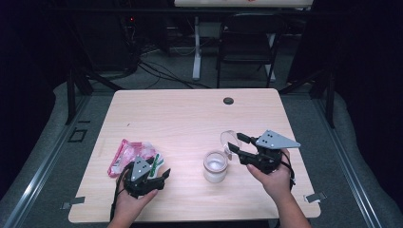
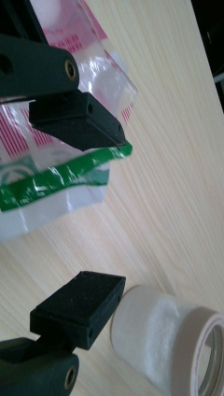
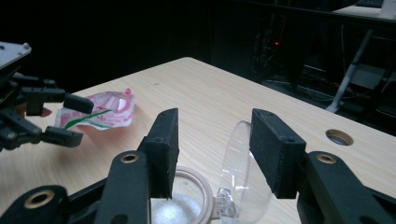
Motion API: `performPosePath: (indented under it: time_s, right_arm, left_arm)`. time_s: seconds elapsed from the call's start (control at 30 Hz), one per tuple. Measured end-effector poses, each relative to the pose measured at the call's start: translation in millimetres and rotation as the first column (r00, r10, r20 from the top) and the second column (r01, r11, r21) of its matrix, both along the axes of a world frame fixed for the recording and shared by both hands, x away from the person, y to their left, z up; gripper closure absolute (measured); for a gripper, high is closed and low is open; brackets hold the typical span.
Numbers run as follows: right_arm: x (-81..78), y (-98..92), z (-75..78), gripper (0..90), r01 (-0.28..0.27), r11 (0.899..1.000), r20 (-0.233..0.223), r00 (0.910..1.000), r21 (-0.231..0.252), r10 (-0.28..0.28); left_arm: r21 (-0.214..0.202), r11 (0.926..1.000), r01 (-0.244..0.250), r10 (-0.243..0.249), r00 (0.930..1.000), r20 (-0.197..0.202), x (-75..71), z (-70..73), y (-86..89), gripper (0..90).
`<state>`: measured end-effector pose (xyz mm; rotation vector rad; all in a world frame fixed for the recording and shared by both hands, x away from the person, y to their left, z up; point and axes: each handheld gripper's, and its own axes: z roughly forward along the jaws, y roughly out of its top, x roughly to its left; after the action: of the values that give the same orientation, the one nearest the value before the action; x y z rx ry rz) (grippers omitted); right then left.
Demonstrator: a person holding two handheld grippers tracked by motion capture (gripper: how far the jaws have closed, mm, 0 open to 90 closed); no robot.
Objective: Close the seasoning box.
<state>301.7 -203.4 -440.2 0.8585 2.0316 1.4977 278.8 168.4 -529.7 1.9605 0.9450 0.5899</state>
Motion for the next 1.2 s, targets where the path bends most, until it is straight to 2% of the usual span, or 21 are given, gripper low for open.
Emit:
performPosePath:
  time_s: [0.07,0.13,0.27,0.43,0.53,0.73,0.9,1.2]
  right_arm:
    - [0.7,-3.8,0.1,52.7,0.017,1.0,-0.004,0.9999,0.005,-0.017]
    - [1.8,-7.7,-0.7,52.9,0.032,0.999,-0.012,0.9994,0.009,-0.032]
    - [3.4,-15.2,-0.9,54.1,0.06,0.998,-0.022,0.998,0.02,-0.06]
    - [6.9,-26.1,-3.4,57.0,0.096,0.995,-0.047,0.9945,0.036,-0.094]
    - [8.9,-31.7,-5.0,60.2,0.109,0.993,-0.057,0.9926,0.034,-0.107]
    - [10.3,-39.9,-5.6,67.2,0.138,0.99,-0.062,0.9888,0.039,-0.136]
    - [13.3,-44.9,-10.0,73.6,0.166,0.985,-0.078,0.9836,0.039,-0.163]
    - [20.7,-51.5,-22.4,86.3,0.207,0.978,-0.113,0.9722,0.005,-0.205]
  left_arm:
    - [0.011,0.9998,0.014,-0.014,0.9999,0.003,-0.9,-0.3,-3.9,28.1]
    - [-0.002,0.9997,0.024,-0.024,0.9997,0.0,-1.5,-0.5,-7.0,28.1]
    - [0.024,0.9981,0.056,-0.056,0.9984,0.008,-2.2,-1.1,-11.7,28.2]
    - [0.013,0.9972,0.074,-0.074,0.9973,0.003,-2.4,-3.2,-12.3,30.2]
    - [0.008,0.9964,0.084,-0.084,0.9964,0.009,-3.7,-3.2,-12.0,30.9]
    - [0.001,0.9951,0.098,-0.098,0.9951,-0.008,-4.9,-4.9,-15.9,31.6]
    - [0.024,0.9931,0.115,-0.114,0.9933,-0.016,-6.1,-7.9,-19.6,31.6]
    - [0.01,0.9924,0.123,-0.123,0.9923,-0.016,-7.8,-8.3,-20.6,31.6]
